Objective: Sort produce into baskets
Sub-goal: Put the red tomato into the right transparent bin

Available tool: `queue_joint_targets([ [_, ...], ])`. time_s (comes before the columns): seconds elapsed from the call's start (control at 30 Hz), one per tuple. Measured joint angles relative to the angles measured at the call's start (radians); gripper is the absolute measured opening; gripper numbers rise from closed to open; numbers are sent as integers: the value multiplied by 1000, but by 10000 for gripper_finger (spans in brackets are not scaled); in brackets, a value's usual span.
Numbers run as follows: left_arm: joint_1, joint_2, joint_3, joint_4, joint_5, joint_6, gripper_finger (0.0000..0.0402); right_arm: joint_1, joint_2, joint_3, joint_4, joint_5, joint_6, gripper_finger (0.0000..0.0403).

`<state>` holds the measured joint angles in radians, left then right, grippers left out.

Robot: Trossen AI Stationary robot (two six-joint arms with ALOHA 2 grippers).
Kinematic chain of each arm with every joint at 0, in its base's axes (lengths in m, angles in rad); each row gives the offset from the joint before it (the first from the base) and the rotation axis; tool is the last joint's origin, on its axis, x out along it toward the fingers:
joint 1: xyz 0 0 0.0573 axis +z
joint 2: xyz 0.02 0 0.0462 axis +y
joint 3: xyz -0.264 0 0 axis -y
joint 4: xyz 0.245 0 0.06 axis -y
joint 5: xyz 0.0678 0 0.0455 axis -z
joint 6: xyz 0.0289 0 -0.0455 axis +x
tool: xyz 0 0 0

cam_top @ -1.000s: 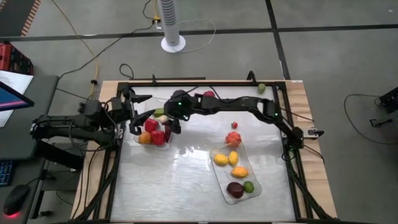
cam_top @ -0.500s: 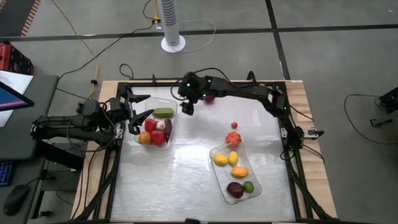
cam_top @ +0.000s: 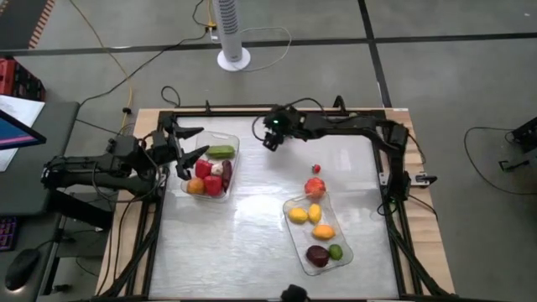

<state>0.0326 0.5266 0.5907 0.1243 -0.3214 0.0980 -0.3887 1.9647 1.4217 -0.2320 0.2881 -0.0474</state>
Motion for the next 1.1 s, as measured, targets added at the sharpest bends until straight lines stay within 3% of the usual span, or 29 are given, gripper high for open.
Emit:
queue_joint_targets([
  [0.23, 0, 0, 0, 1, -2, -33, 265, -36, -96, -211, 242, 13, 30, 315],
  [0.5, 0, 0, 0, 4, -5, -32, 265, -87, -31, -255, 389, -10, 73, 315],
  [1.1, 0, 0, 0, -3, -5, -15, 265, -98, 1, -255, 202, -23, 137, 313],
])
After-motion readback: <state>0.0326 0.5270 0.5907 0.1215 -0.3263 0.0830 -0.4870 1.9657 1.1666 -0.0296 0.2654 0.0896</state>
